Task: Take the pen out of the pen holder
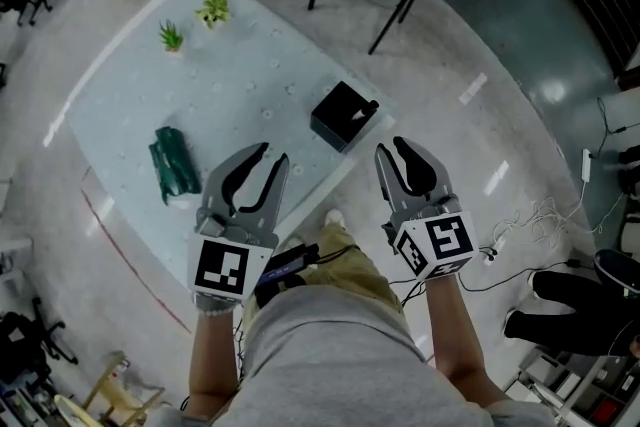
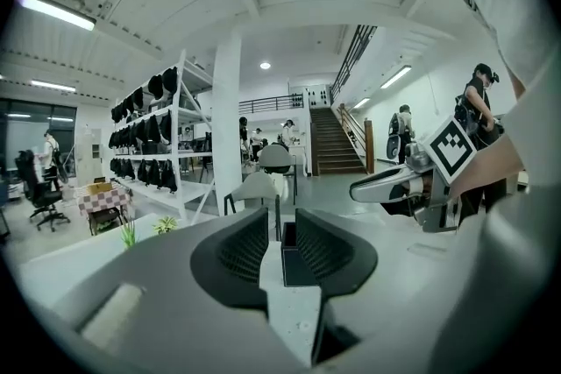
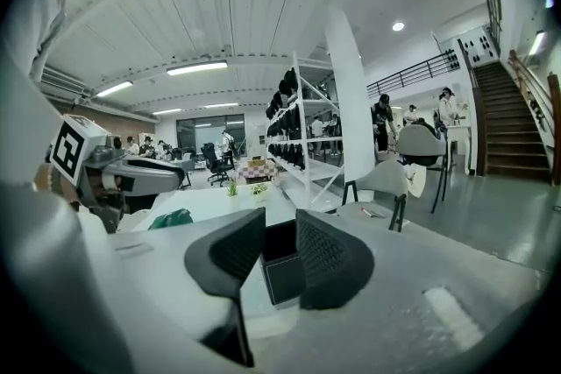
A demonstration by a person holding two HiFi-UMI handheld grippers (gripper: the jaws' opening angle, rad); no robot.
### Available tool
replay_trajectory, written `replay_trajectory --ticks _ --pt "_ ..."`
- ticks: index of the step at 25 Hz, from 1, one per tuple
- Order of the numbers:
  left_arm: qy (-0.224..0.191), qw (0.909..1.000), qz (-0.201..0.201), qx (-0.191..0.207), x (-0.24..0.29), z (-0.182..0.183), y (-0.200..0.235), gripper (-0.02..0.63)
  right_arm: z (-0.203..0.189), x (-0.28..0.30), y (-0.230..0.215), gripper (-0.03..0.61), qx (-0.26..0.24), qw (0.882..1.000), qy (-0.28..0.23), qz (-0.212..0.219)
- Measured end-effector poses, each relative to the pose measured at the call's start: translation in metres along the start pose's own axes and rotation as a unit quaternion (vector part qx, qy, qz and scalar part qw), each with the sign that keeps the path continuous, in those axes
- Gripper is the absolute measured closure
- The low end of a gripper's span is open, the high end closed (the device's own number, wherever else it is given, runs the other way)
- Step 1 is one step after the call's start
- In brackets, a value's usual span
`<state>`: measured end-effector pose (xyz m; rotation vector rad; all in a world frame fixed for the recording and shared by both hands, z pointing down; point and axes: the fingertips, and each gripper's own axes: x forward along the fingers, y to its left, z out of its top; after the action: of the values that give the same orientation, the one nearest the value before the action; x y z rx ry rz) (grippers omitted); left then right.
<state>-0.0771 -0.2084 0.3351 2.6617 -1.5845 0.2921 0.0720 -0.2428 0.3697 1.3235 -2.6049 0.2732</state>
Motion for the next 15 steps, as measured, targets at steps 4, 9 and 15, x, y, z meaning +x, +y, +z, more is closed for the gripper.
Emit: replay_trajectory --ticks 4,9,15 --pt "0.000 0.9997 0.022 -0.007 0.006 0.001 0.004 0.517 -0.007 0.017 -0.011 0.463 -0.003 1.000 0.014 0.019" --pt "0.007 0.9986 0.051 -0.013 0.009 -0.001 0.009 0.511 -0.021 0.038 -0.021 0.449 -0.011 0.998 0.037 0.039" --pt "0.019 0.9960 0.084 -0.024 0.011 -0.005 0.015 0.511 -0.034 0.060 -0.034 0.445 -0.016 0.997 0.061 0.054"
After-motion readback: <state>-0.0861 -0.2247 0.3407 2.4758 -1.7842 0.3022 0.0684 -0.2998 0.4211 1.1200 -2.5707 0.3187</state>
